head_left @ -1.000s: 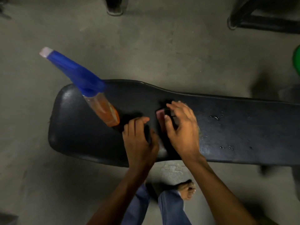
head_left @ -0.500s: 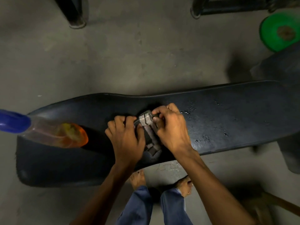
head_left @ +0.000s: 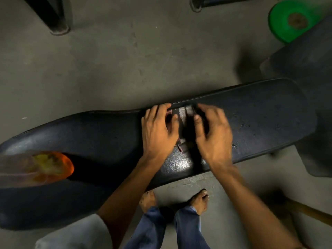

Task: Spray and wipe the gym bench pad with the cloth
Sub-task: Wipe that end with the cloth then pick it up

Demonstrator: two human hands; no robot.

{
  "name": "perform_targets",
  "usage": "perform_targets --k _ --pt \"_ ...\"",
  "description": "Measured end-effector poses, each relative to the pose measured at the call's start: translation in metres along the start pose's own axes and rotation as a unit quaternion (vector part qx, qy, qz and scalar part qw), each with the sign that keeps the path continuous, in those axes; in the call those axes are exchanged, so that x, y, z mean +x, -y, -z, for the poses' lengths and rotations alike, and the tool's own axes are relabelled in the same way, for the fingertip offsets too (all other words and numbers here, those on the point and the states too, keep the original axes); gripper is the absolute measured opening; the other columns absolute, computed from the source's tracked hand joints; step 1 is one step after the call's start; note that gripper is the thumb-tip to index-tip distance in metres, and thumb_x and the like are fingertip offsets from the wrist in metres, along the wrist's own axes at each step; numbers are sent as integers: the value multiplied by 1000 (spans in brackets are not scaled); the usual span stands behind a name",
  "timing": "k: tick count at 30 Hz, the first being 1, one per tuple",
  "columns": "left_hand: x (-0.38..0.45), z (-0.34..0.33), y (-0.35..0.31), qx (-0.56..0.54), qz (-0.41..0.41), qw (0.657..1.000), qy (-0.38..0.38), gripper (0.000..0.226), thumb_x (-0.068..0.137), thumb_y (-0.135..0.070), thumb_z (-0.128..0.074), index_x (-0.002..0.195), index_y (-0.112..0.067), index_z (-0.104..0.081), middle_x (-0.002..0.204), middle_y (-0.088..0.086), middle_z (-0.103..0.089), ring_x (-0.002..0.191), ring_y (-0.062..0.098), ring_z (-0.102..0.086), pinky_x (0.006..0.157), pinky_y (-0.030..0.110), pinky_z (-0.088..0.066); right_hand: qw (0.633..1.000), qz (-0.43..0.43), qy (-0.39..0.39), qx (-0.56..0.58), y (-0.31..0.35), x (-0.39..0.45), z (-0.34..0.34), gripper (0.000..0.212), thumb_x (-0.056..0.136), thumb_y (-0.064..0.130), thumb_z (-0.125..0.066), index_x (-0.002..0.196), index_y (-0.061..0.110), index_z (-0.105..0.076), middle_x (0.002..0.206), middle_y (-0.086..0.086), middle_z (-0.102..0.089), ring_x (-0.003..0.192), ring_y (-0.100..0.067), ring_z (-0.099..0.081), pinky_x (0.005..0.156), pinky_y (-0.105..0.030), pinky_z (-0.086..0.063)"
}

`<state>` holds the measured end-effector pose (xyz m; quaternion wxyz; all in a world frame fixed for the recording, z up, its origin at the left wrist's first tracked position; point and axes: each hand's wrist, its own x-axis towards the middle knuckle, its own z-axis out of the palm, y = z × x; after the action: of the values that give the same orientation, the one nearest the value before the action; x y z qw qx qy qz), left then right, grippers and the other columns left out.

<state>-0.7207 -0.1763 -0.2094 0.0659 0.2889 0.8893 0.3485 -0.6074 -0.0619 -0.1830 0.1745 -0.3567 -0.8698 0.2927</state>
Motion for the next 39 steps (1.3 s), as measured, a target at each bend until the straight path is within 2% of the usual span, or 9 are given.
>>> perform_targets --k 3,8,11,18,22,25,29,33,39 --pt "-7 -5 15 35 -27 999 -5 45 98 -19 -52 140 -6 -63 144 12 -64 135 30 -57 120 48 -40 987 107 96 -77 -4 -13 -30 49 110 29 -53 156 14 -55 164 -10 -51 159 -29 -39 131 -50 -30" --pt "-20 -8 37 120 -30 990 67 56 103 -25 -38 155 -5 -48 164 14 -46 156 28 -38 133 49 -19 961 150 149 -179 -11 -2 -62 61 113 37 -36 171 16 -28 179 -10 -26 168 -29 -15 137 -52 -14" --pt "-20 -8 38 140 -34 986 80 56 103 -25 -42 155 -4 -49 165 14 -45 157 28 -36 133 50 -18 955 151 152 -204 -25 23 -56 62 113 37 -34 172 18 -24 180 -8 -22 169 -27 -13 136 -51 -14" --pt "-19 -13 31 122 -29 989 79 56 105 -24 -44 157 -5 -46 169 12 -38 161 27 -28 134 51 -14 965 -18 97 -244 -41 -12 -33 63 113 39 -27 173 18 -19 182 -7 -12 170 -26 -5 136 -55 -14" --pt "-19 -18 29 138 -1 987 85 60 106 -27 -38 163 -8 -34 172 10 -31 163 22 -20 135 49 -9 960 54 154 -226 -21 -12 -51 63 114 39 -26 173 19 -19 182 -6 -13 169 -27 -7 137 -52 -11" --pt "-17 -27 24 166 1 985 54 58 105 -27 -37 159 -5 -42 169 13 -39 160 28 -28 133 56 -15 951 127 178 -219 -35 32 -50 62 114 39 -28 173 22 -18 182 -5 -14 169 -25 -6 137 -49 -8" --pt "-13 -43 2 179 15 983 34 56 108 -31 -41 159 -7 -43 170 11 -37 161 29 -27 133 57 -14 958 50 153 -238 -86 59 -13 63 114 41 -25 173 22 -18 182 -4 -12 170 -26 -5 136 -54 -12" --pt "-10 -65 -23 170 -8 984 53 57 108 -31 -43 160 -6 -41 171 14 -33 162 29 -24 131 59 -18 959 -25 138 -248 -106 16 14 62 115 43 -22 173 22 -14 181 -7 -9 169 -27 -3 135 -59 -15" --pt "-12 -84 -36 207 3 975 77 60 109 -37 -35 161 -8 -38 174 13 -26 164 30 -18 131 62 -16 957 82 186 -207 -103 34 -1 60 116 44 -25 172 23 -21 181 -7 -17 168 -29 -13 135 -53 -10"
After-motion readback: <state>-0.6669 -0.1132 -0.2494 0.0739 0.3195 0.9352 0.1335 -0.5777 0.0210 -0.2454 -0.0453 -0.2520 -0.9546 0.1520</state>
